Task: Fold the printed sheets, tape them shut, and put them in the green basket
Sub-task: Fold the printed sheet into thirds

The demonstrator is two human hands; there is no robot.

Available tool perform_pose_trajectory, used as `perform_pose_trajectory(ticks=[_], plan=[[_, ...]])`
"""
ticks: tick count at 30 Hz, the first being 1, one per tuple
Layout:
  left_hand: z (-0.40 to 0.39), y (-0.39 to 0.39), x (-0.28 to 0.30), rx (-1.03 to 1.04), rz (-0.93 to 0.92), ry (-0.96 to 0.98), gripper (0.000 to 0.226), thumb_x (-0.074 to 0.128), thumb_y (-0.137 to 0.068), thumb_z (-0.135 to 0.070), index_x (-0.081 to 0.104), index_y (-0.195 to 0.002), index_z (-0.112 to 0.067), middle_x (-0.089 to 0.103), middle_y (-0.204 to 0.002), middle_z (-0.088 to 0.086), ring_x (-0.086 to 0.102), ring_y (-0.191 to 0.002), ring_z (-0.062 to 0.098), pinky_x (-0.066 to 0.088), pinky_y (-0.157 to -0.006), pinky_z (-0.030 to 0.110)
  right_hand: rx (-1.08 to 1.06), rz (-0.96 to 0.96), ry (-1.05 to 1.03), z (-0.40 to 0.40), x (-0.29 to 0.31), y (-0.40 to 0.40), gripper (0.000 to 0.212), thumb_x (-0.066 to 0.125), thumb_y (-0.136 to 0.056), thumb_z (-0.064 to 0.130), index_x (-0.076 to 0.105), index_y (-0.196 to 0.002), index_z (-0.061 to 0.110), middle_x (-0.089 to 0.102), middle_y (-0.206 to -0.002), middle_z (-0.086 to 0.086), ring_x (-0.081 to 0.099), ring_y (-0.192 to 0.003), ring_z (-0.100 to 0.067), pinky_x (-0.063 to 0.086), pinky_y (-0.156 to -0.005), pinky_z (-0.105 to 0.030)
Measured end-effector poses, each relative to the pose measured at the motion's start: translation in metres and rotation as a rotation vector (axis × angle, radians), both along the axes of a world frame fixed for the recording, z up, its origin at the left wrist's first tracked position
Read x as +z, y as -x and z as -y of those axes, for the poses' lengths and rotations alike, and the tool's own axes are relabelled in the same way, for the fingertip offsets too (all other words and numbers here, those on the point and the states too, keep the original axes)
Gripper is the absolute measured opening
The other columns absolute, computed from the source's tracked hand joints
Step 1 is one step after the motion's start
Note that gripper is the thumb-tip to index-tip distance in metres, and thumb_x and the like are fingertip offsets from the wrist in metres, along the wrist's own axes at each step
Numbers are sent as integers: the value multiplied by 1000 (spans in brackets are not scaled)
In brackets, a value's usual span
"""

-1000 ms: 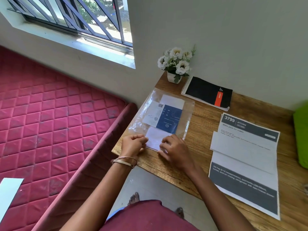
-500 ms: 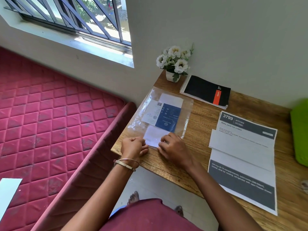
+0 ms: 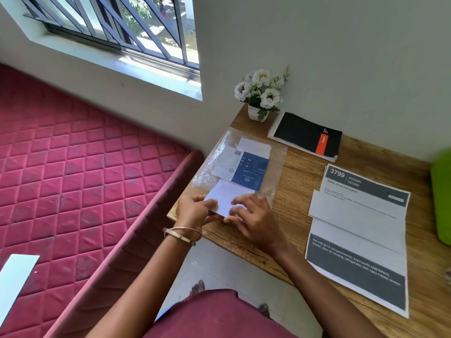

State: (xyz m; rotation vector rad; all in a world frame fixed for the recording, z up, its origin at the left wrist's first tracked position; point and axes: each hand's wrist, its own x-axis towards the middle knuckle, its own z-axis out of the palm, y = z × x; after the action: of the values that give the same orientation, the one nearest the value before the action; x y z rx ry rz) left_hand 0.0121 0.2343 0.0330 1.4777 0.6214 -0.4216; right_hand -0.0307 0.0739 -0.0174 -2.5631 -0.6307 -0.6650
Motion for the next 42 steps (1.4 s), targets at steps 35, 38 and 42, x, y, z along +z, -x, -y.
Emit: perform_pose_trajectory(ticks=[35, 38, 42], plan=[[66, 10, 116, -304, 348, 300, 17, 64, -83, -3, 64, -99, -9, 71, -80, 4, 67, -63, 13, 55, -60, 25, -64, -684, -1745, 107, 100, 30, 63, 48, -80, 52, 59, -118, 4, 71, -104, -15, 69, -90, -27, 58, -77, -37], [102, 34, 90, -422, 291, 233, 16, 67, -82, -6, 64, -96, -10, 72, -87, 6, 71, -75, 18, 54, -64, 26, -145, -685, -1656, 122, 111, 46, 50, 61, -82, 35, 57, -123, 7, 68, -111, -12, 66, -97, -28, 56, -78, -39], [137, 63, 62, -646, 279, -38, 17, 71, -80, -15, 64, -96, -17, 71, -91, 0, 69, -81, 14, 52, -62, 24, -318, -655, -1563, 147, 102, 62, 51, 67, -80, -2, 54, -125, 18, 71, -104, -5, 67, -97, -26, 59, -73, -41]])
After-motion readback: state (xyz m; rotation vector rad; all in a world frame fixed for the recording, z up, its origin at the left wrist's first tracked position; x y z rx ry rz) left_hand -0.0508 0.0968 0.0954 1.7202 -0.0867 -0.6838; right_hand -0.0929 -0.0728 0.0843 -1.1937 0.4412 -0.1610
